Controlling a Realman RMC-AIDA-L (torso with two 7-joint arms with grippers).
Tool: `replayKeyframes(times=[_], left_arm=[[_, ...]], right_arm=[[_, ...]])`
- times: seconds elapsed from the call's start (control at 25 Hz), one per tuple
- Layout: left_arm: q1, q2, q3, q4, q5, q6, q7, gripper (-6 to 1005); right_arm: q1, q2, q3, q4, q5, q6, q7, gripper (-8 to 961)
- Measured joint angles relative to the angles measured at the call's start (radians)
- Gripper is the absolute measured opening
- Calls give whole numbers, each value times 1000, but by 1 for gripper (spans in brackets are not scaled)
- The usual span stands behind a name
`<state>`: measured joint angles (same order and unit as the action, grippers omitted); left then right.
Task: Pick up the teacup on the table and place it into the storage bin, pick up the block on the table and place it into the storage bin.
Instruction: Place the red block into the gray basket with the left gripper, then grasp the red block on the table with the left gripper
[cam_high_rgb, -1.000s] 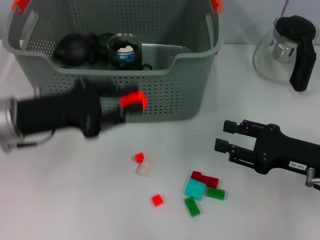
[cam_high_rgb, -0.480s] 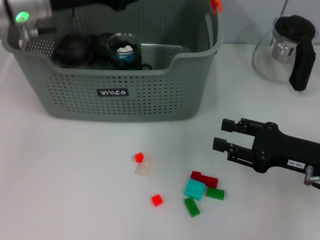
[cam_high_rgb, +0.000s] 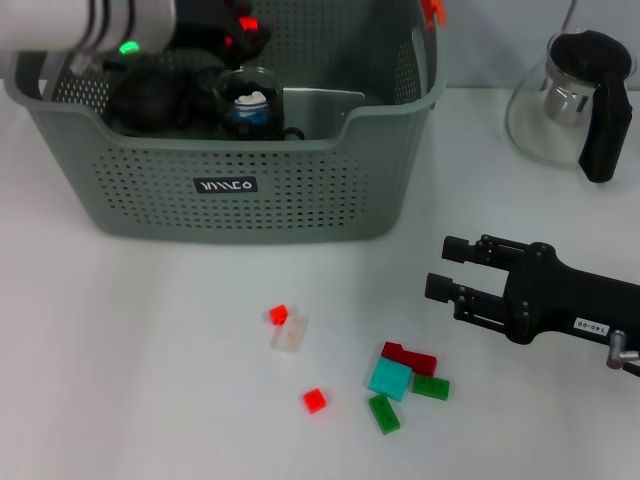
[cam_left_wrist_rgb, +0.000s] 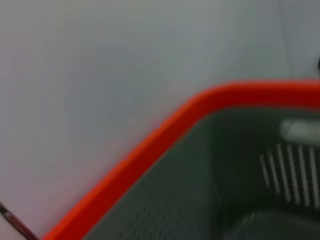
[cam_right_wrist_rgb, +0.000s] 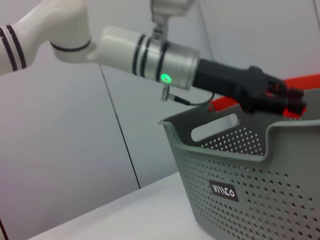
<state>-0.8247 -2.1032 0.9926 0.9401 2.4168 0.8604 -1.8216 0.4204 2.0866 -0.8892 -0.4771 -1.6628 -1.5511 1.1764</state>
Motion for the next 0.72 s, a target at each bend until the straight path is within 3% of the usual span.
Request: replayKeyframes(times=[0.04,0.16,0.4,0.68,0.72], left_arm=[[-2,-26,35,-15,76,-58,-21,322],[-9,-44,53,-29,130,-78,-33,323],[-28,-56,64,-43,206,-105,-109,325],[-18,-62,59,-12,190,-103,-114,328],[-8,-64,58,8,168,-99,-117,372]], right_arm=[[0,1,0,0,0,1,0,626],[0,2,-1,1,0,2,-1,626],[0,1,1,2,0,2,0,626],[-3,1,2,2,0,2,1,626],[-4,1,3,2,0,2,1,626]])
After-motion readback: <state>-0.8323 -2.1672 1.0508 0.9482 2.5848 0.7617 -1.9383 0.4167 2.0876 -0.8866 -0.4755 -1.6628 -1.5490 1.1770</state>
